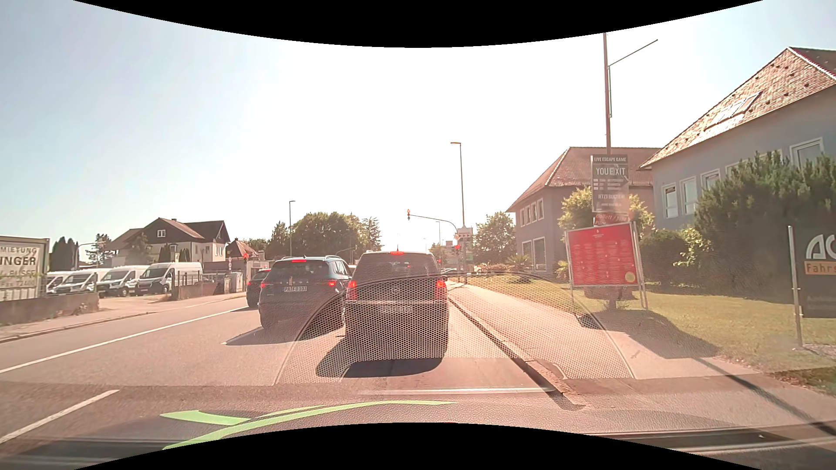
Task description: Follow the waypoints while adhering to traffic rules and regulations
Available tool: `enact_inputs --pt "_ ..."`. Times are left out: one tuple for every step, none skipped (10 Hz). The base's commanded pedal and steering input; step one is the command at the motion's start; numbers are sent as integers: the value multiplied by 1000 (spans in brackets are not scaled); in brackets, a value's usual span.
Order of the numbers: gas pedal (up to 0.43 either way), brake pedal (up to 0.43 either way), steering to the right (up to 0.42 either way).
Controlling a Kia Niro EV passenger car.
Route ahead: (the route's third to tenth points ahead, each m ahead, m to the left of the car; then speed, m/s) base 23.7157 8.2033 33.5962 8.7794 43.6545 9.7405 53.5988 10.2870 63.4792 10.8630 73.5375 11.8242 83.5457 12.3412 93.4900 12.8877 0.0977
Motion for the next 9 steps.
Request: enact_inputs --pt "0 140 0" --pt "0 140 -1" --pt "0 159 -1" --pt "0 195 -1" --pt "0 280 -1" --pt "0 390 -1" --pt "0 463 0" --pt "0 494 0" --pt "0 500 -1"
